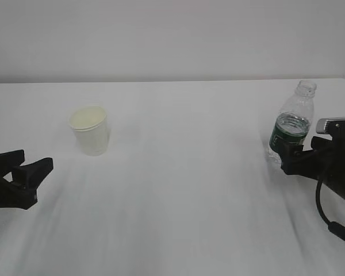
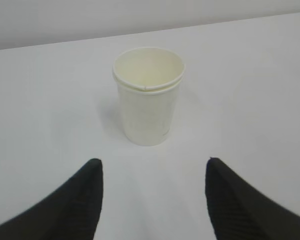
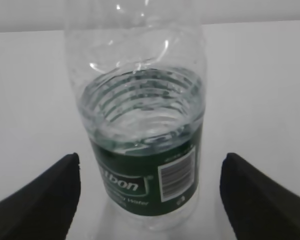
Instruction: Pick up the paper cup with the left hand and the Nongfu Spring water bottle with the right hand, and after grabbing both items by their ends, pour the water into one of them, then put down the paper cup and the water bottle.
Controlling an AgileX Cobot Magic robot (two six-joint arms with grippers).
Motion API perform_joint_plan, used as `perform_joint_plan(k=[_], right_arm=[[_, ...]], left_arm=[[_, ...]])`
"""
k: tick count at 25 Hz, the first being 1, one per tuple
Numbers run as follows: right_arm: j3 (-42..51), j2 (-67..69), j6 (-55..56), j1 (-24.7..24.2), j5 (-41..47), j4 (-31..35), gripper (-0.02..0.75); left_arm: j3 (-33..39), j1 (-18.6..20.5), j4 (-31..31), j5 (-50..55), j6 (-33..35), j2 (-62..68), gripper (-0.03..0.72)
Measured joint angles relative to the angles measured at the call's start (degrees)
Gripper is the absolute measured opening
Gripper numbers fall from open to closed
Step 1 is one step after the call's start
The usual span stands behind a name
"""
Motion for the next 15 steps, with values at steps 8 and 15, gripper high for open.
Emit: perform_joint_plan(k=[8, 15], right_arm=[[-3.7, 3.5, 0.6, 0.0, 0.0, -0.1, 0.666], [-6.9, 5.2, 2.1, 0.0, 0.0, -0.1, 0.666]], left_arm=[[0.0, 0.0, 0.5, 0.0, 0.1, 0.0, 0.461], [0.0, 0.0, 0.8, 0.0, 0.2, 0.0, 0.461]])
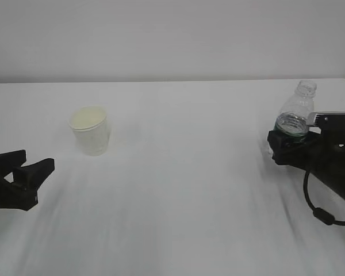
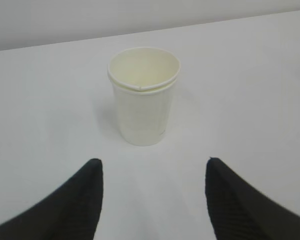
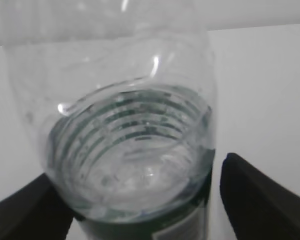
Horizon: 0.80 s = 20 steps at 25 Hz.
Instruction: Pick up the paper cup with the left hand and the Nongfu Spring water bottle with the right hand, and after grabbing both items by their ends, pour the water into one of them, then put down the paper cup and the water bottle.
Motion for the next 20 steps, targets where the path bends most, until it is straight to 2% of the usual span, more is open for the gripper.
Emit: perform_joint_plan(k=[15, 20], right_arm=[[-5.3, 2.6, 1.3, 0.0, 0.0, -0.3, 0.652], [-5.3, 2.6, 1.4, 0.0, 0.0, -0.6, 0.599]], left_arm=[[0.0, 0.0, 0.0, 0.0, 0.0, 0.0, 0.461], [0.0, 0.0, 0.0, 0.0, 0.0, 0.0, 0.461]])
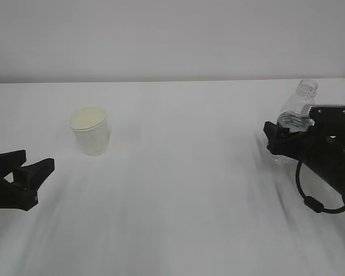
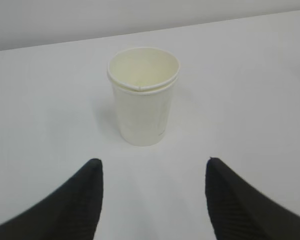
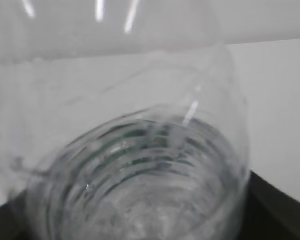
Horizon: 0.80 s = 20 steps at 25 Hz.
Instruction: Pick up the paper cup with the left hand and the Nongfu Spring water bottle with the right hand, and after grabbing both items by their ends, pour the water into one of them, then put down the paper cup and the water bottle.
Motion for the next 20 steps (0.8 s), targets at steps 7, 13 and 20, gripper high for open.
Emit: perform_joint_plan(k=[7, 13, 20], right_arm=[[0.0, 0.0, 0.0, 0.0, 0.0, -1.4, 0.479], [0.0, 0.0, 0.0, 0.0, 0.0, -2.5, 0.413], [0.0, 0.0, -0.4, 0.0, 0.0, -2.6, 0.4]], left_arm=[[0.0, 0.0, 0.0, 0.0, 0.0, 0.0, 0.461], [0.0, 0.0, 0.2, 0.0, 0.0, 0.0, 0.461], [0.0, 0.0, 0.6, 0.0, 0.0, 0.0, 0.461]])
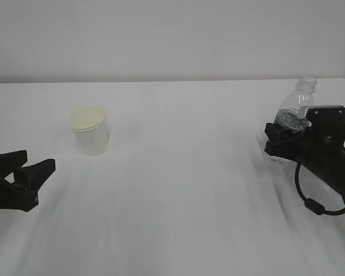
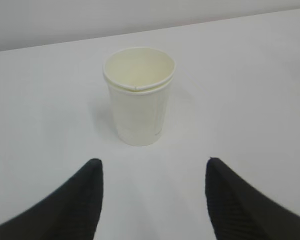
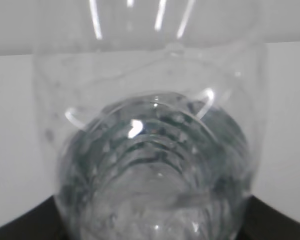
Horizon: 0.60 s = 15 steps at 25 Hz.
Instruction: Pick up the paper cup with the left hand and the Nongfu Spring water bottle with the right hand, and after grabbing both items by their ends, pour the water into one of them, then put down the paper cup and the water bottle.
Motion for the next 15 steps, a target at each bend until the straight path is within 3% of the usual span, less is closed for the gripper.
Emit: perform_joint_plan(k=[15], right_arm=[[0.0, 0.0, -4.7, 0.0, 0.1, -1.4, 0.396]], left_arm=[[0.0, 0.0, 0.1, 0.0, 0.1, 0.0, 0.46]])
